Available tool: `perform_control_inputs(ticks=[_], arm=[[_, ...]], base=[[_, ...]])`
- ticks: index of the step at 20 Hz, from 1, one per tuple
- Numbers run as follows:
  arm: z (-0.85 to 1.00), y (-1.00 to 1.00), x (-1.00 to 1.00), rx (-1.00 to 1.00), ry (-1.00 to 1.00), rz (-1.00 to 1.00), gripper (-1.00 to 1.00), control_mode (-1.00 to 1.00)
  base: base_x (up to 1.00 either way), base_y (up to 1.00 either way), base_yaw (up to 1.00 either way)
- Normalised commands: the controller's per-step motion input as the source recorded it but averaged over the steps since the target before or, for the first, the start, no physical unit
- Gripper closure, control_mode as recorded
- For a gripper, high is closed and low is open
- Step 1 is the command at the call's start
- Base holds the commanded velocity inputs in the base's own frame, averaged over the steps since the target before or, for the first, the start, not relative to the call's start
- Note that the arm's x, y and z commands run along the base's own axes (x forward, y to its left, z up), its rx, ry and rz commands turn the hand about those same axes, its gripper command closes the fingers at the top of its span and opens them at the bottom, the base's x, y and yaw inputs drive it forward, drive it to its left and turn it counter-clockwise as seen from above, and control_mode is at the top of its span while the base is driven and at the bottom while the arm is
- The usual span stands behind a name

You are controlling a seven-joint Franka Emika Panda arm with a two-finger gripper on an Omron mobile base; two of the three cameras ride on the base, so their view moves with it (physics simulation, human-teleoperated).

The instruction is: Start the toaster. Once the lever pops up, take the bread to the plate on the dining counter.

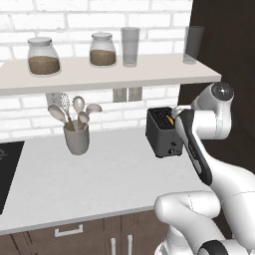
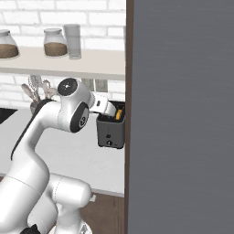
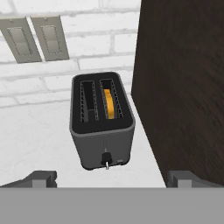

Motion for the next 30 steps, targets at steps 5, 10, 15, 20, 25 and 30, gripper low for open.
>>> perform_control_inputs(ticks=[5,10,15,20,25,30], arm=[[0.0,0.0,0.0,0.0,0.0,0.0,-1.0,-1.0],[0.0,0.0,0.0,0.0,0.0,0.0,-1.0,-1.0],[0.0,0.0,0.0,0.0,0.0,0.0,-1.0,-1.0],[0.0,0.0,0.0,0.0,0.0,0.0,-1.0,-1.0],[0.0,0.0,0.0,0.0,0.0,0.0,-1.0,-1.0],[0.0,0.0,0.0,0.0,0.0,0.0,-1.0,-1.0]], base=[[0.0,0.0,0.0],[0.0,0.0,0.0],[0.0,0.0,0.0],[0.0,0.0,0.0],[0.0,0.0,0.0],[0.0,0.0,0.0]])
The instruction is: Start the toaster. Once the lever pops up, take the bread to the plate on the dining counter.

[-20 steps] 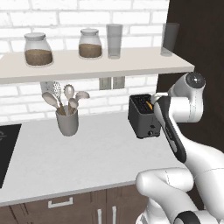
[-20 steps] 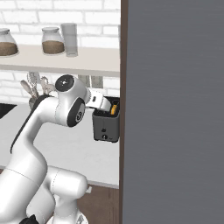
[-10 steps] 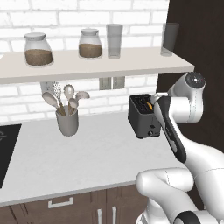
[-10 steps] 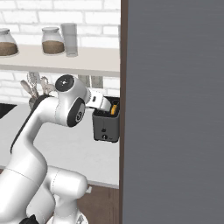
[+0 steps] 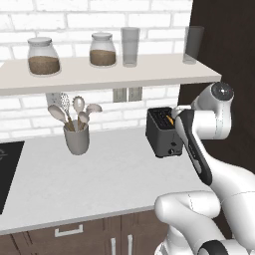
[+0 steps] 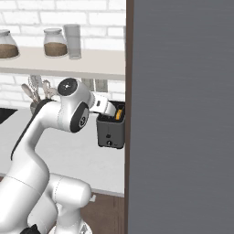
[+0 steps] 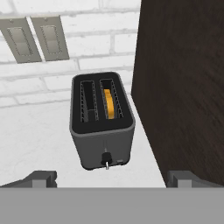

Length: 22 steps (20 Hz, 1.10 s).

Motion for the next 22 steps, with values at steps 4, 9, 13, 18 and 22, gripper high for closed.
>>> perform_control_inputs(ticks=[4,9,13,18,22], arm=[[0.0,0.0,0.0,0.0,0.0,0.0,-1.0,-1.0],[0.0,0.0,0.0,0.0,0.0,0.0,-1.0,-1.0],[0.0,0.0,0.0,0.0,0.0,0.0,-1.0,-1.0],[0.0,0.0,0.0,0.0,0.0,0.0,-1.0,-1.0],[0.0,0.0,0.0,0.0,0.0,0.0,-1.0,-1.0]], base=[[0.0,0.0,0.0],[0.0,0.0,0.0],[0.0,0.0,0.0],[0.0,0.0,0.0],[0.0,0.0,0.0]])
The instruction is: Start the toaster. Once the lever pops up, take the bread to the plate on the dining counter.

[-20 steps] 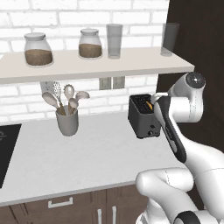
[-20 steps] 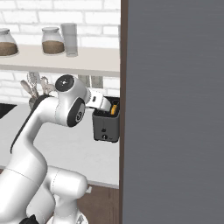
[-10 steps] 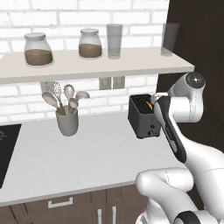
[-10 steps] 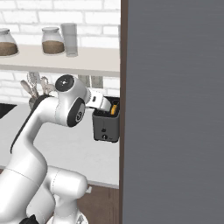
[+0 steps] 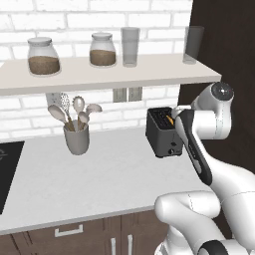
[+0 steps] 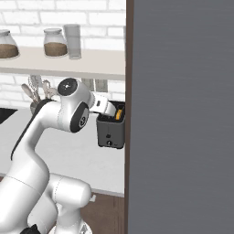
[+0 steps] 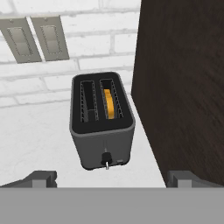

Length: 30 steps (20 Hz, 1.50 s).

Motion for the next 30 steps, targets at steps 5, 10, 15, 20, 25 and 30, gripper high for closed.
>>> perform_control_inputs(ticks=[5,10,15,20,25,30], arm=[[0.0,0.0,0.0,0.0,0.0,0.0,-1.0,-1.0],[0.0,0.0,0.0,0.0,0.0,0.0,-1.0,-1.0],[0.0,0.0,0.0,0.0,0.0,0.0,-1.0,-1.0],[0.0,0.0,0.0,0.0,0.0,0.0,-1.0,-1.0],[0.0,0.0,0.0,0.0,0.0,0.0,-1.0,-1.0],[0.0,0.0,0.0,0.0,0.0,0.0,-1.0,-1.0]], base=[[0.0,0.0,0.0],[0.0,0.0,0.0],[0.0,0.0,0.0],[0.0,0.0,0.0],[0.0,0.0,0.0],[0.0,0.0,0.0]])
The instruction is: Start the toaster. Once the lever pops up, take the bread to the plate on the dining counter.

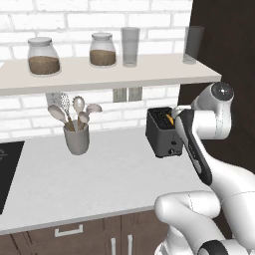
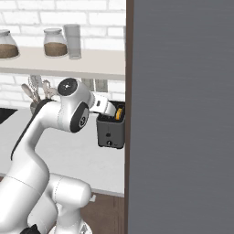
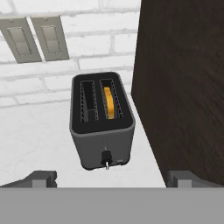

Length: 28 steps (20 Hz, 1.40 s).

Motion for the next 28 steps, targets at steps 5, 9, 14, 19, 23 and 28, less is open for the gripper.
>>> perform_control_inputs(ticks=[5,9,14,19,23,28], arm=[[0.0,0.0,0.0,0.0,0.0,0.0,-1.0,-1.0],[0.0,0.0,0.0,0.0,0.0,0.0,-1.0,-1.0],[0.0,0.0,0.0,0.0,0.0,0.0,-1.0,-1.0],[0.0,0.0,0.0,0.0,0.0,0.0,-1.0,-1.0],[0.0,0.0,0.0,0.0,0.0,0.0,-1.0,-1.0],[0.0,0.0,0.0,0.0,0.0,0.0,-1.0,-1.0]], base=[[0.0,0.0,0.0],[0.0,0.0,0.0],[0.0,0.0,0.0],[0.0,0.0,0.0],[0.0,0.0,0.0],[0.0,0.0,0.0]])
